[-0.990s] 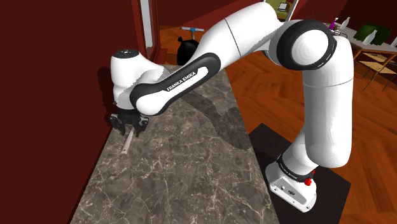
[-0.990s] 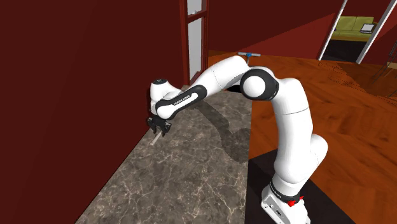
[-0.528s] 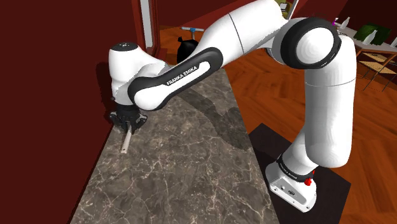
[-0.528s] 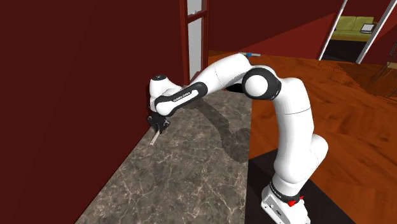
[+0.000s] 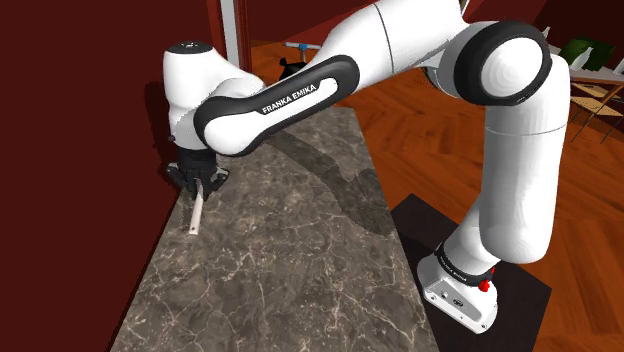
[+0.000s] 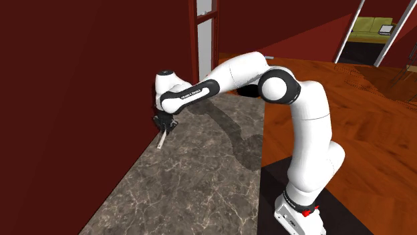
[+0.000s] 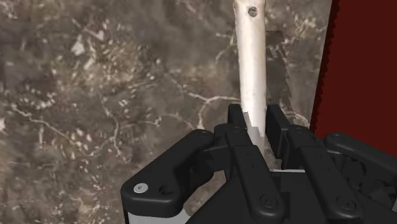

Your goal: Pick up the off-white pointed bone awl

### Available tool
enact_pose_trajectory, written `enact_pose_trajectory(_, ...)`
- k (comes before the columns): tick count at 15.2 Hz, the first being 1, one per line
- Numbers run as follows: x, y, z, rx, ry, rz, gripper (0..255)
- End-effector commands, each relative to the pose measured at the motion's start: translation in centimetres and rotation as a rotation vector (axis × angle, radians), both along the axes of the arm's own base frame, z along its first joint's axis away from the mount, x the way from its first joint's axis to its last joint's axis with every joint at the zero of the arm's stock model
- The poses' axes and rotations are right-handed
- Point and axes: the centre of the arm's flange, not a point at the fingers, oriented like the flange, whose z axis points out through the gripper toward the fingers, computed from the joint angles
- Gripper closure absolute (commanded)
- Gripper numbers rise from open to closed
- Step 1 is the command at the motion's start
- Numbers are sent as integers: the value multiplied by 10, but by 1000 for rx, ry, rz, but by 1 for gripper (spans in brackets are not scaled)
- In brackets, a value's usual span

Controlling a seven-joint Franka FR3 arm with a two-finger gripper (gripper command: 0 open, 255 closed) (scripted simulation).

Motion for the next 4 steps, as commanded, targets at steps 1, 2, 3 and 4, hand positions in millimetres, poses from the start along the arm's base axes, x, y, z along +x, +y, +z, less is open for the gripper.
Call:
enact_pose_trajectory(1, 0, 0, 11, 0, 0, 0, 255)
enact_pose_trajectory(2, 0, 0, 16, 0, 0, 0, 255)
enact_pose_trajectory(3, 0, 0, 17, 0, 0, 0, 255)
enact_pose_trajectory(4, 0, 0, 17, 0, 0, 0, 255)
